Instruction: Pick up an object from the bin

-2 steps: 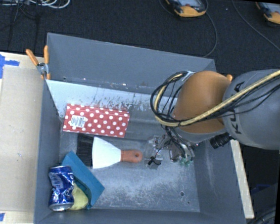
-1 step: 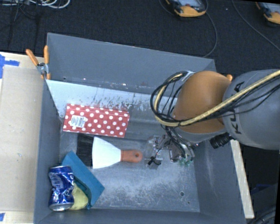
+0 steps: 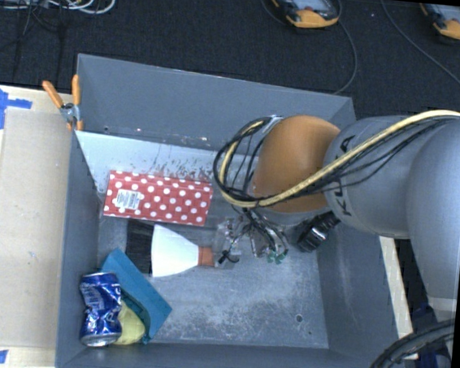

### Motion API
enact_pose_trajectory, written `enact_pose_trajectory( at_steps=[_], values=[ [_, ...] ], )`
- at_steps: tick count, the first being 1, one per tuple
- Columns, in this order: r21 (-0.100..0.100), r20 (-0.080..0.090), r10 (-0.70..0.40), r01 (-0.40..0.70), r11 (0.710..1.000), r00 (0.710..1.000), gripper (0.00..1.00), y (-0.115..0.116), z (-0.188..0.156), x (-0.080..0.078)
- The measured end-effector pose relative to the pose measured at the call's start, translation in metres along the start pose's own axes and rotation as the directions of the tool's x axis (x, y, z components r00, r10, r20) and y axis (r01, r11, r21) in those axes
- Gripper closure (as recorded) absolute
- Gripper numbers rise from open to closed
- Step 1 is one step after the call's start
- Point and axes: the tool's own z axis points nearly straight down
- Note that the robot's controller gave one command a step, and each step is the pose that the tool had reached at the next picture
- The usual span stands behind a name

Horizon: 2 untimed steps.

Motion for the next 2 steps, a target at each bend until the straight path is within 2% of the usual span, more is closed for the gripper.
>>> enact_pose_trajectory(
  at_steps=[1, 2],
  values=[
    [-0.002, -0.005, 0.062, -0.062, 0.998, 0.998, 0.0, 0.0312, 0.0047, -0.0251],
    [0.0, -0.007, 0.062, -0.062, 0.998, 0.998, 0.0, 0.03, 0.0059, -0.0241]
  ],
)
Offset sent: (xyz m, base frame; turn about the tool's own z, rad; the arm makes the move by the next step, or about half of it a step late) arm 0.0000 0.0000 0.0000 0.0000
